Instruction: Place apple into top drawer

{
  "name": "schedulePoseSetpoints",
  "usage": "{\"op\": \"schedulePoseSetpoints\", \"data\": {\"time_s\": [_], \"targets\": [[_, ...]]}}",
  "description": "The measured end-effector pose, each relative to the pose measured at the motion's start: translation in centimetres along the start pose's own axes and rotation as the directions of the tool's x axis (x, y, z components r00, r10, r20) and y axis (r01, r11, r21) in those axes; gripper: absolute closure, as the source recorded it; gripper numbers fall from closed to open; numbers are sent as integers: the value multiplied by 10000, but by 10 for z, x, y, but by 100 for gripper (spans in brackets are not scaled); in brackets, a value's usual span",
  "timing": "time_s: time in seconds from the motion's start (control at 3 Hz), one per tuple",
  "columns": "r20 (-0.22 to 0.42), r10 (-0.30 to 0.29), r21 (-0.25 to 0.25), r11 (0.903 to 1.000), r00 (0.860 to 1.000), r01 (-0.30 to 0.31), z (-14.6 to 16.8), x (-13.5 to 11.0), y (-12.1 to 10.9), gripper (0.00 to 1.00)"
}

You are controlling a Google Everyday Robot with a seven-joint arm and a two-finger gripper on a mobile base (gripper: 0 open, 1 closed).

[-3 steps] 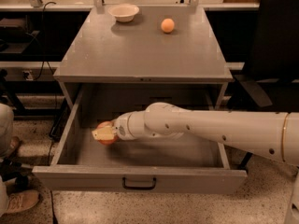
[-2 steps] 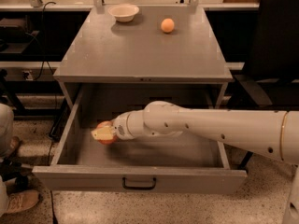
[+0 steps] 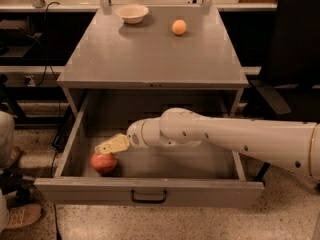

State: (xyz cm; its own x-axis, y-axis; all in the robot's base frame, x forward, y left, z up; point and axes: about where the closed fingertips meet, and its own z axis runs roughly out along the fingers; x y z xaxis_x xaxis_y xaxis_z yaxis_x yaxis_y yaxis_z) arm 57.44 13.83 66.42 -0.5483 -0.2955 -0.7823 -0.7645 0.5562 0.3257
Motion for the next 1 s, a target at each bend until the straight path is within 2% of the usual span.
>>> {"op": "schedulePoseSetpoints", "data": {"time_s": [0.33, 0.67, 1.0], "targets": [[239, 487, 859, 9950, 9985, -506, -70, 12, -46, 0], [460, 966, 1594, 9819, 9943, -1027, -131, 25, -86, 0], [696, 1280, 2225, 9648, 9893, -1405, -188, 35, -114, 0]]}}
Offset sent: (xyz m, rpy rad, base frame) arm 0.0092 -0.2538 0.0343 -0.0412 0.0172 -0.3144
